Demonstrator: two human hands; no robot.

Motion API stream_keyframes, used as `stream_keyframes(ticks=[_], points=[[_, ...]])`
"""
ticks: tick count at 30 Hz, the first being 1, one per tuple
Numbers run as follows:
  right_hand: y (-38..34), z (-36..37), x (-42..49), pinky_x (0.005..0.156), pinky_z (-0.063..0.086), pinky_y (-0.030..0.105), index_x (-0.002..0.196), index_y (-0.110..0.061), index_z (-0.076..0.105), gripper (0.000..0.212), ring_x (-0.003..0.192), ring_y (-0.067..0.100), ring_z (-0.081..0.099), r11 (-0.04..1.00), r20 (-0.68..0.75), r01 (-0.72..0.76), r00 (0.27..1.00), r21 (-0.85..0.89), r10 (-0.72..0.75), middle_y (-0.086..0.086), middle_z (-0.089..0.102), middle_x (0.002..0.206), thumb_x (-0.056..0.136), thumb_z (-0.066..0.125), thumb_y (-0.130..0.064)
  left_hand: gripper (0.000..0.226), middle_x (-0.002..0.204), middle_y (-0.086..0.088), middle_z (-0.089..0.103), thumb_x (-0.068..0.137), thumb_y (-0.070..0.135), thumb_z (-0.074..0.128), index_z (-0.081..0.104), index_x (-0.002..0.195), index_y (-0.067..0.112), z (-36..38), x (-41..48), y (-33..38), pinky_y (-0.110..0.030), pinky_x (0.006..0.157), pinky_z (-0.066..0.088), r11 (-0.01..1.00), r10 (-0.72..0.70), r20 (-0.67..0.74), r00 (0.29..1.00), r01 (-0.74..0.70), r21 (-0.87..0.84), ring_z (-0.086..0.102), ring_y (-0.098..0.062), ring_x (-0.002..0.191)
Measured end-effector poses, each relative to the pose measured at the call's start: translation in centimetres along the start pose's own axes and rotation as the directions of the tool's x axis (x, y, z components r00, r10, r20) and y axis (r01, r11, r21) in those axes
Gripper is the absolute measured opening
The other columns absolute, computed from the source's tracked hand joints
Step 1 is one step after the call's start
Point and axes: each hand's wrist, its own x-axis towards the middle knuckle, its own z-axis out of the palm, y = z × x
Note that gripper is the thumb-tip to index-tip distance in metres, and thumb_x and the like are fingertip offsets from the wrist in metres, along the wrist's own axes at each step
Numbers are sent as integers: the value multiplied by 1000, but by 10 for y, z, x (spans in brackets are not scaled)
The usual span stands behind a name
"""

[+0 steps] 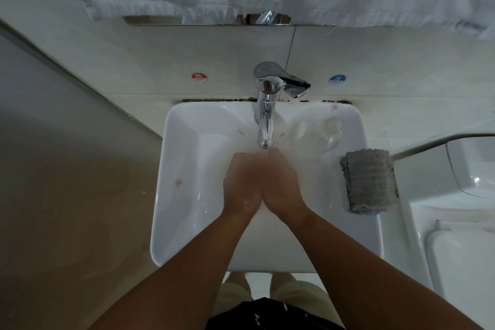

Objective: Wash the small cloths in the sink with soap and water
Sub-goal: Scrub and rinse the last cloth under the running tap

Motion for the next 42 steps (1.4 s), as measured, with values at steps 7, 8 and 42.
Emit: stream_keyframes(ticks=[7,8,42], points=[[10,-5,-4,59,38,16,78,-20,50,30,60,6,56,967,-34,163,984,-194,-173,-11,54,67,106,43,-30,31,86,9,60,106,34,37,58,96,13,3,0,-15,-34,81,49,974,115,105,988,-133,181,57,-6,79],[12,-6,-4,59,42,22,83,-16,55,31,60,8,56,935,-18,232,969,-267,-245,-9,57,70,105,39,-31,30,89,9,59,103,32,38,59,101,11,3,2,-18,-33,84,49,930,183,151,971,-221,295,55,-7,79],[-75,-68,-15,63,55,18,95,-25,59,17,73,5,68,978,-107,173,981,121,-160,-7,68,77,104,48,-34,33,76,7,62,105,39,39,56,85,18,-25,-30,103,-13,60,42,978,205,66,976,-207,14,59,-3,70]])
